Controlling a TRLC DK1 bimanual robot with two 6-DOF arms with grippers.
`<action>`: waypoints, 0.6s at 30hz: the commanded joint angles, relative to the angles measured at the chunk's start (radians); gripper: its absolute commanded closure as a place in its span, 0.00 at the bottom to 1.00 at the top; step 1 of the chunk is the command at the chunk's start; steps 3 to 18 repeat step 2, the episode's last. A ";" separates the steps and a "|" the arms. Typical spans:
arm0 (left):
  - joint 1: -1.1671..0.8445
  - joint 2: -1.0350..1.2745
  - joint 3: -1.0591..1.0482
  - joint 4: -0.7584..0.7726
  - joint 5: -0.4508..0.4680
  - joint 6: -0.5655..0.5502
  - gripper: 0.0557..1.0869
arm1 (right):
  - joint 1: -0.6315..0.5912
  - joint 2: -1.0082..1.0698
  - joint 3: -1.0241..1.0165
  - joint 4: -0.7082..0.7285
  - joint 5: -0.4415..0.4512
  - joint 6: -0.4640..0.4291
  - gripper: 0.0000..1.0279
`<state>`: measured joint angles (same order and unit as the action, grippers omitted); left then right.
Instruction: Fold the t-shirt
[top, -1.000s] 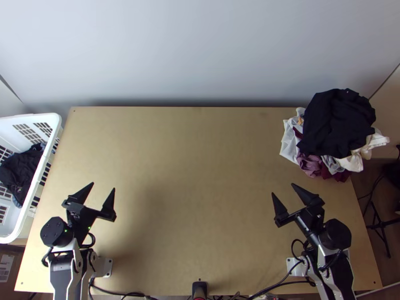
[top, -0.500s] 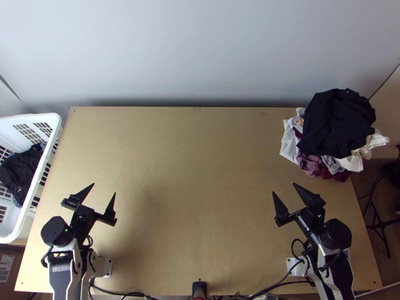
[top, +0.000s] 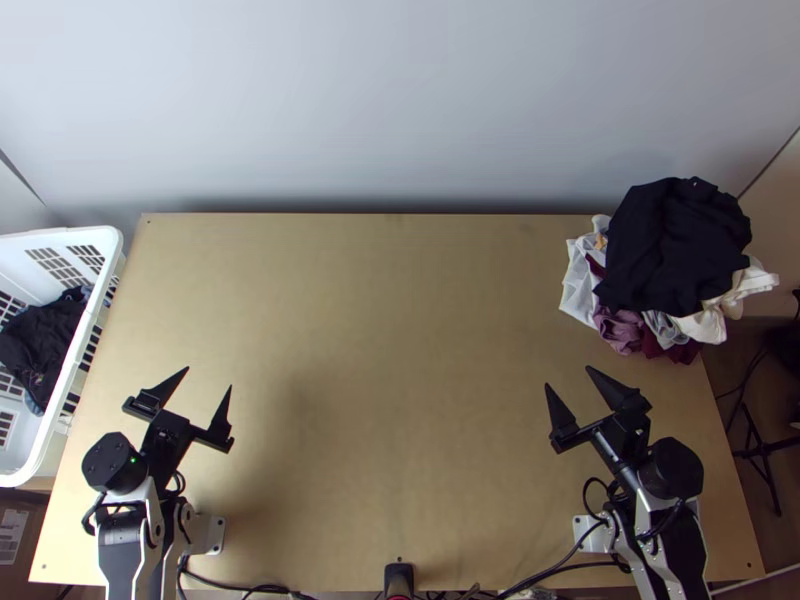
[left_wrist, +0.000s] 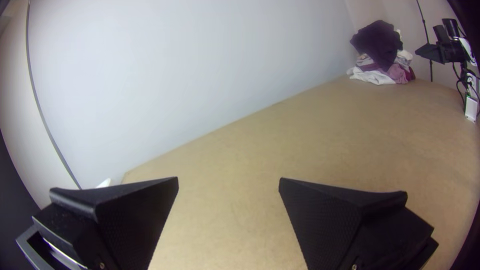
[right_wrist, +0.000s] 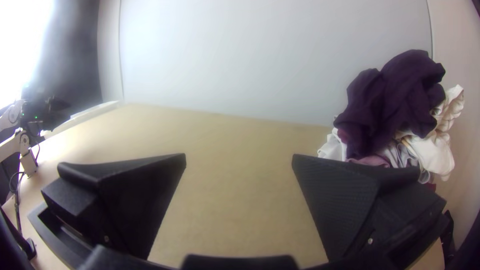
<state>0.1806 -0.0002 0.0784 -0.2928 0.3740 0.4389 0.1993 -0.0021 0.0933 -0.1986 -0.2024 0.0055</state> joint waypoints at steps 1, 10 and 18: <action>0.000 0.000 0.000 0.000 0.000 0.001 0.05 | 0.000 0.001 0.000 0.001 0.000 -0.001 0.04; 0.000 0.000 0.000 0.000 0.000 0.001 0.05 | 0.000 0.001 0.000 0.001 0.000 -0.001 0.04; 0.000 0.000 0.000 0.000 0.000 0.001 0.05 | 0.000 0.001 0.000 0.001 0.000 -0.001 0.04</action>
